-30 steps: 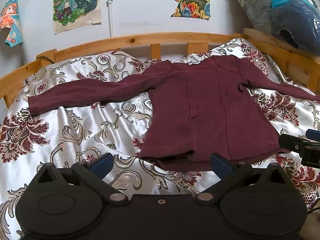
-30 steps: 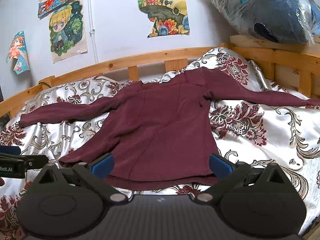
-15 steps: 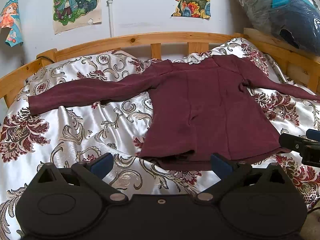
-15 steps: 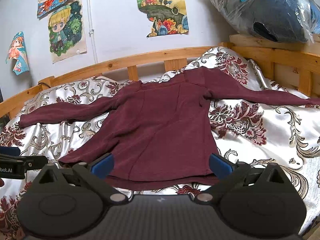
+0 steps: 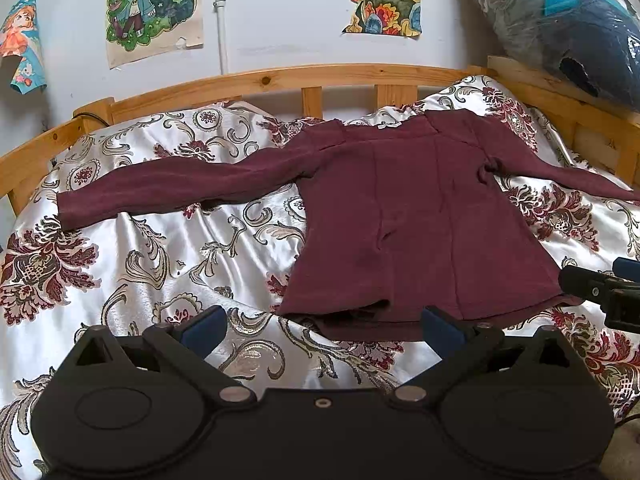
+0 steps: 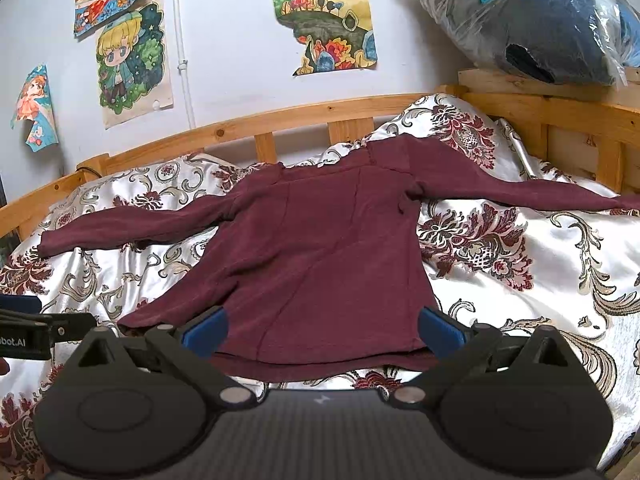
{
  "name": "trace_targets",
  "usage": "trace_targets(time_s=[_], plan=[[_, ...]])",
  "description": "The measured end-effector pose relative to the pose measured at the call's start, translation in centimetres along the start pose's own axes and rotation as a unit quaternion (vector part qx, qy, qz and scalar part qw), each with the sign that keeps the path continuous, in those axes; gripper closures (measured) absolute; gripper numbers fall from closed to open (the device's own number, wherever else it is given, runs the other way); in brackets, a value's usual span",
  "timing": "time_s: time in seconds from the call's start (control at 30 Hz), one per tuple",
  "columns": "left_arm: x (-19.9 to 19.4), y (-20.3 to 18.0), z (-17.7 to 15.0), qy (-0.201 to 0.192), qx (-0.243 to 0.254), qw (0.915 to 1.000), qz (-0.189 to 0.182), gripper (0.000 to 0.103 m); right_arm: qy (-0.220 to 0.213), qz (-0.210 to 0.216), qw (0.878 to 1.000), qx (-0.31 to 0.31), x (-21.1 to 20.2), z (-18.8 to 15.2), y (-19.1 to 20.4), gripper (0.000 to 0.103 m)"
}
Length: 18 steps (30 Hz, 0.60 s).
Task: Fold small clothes
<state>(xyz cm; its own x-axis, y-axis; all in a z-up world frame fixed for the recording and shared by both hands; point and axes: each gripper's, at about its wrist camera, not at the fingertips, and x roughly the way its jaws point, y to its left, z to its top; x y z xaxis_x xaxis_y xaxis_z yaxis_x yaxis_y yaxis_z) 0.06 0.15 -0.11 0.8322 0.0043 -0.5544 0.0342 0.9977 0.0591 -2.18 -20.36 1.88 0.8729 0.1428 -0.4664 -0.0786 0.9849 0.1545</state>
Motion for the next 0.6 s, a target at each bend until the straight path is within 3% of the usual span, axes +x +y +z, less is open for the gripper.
trace_targets(time_s=[0.4, 0.6], plan=[[0.3, 0.1, 0.0, 0.015, 0.004, 0.9999, 0.005, 0.001, 0.014, -0.007, 1.0, 0.001, 0.4, 0.0, 0.0, 0.0], [1.9, 0.1, 1.6, 0.042, 0.021, 0.9987, 0.022, 0.001, 0.045, -0.05, 0.998, 0.012, 1.5, 1.4, -0.5, 0.0]])
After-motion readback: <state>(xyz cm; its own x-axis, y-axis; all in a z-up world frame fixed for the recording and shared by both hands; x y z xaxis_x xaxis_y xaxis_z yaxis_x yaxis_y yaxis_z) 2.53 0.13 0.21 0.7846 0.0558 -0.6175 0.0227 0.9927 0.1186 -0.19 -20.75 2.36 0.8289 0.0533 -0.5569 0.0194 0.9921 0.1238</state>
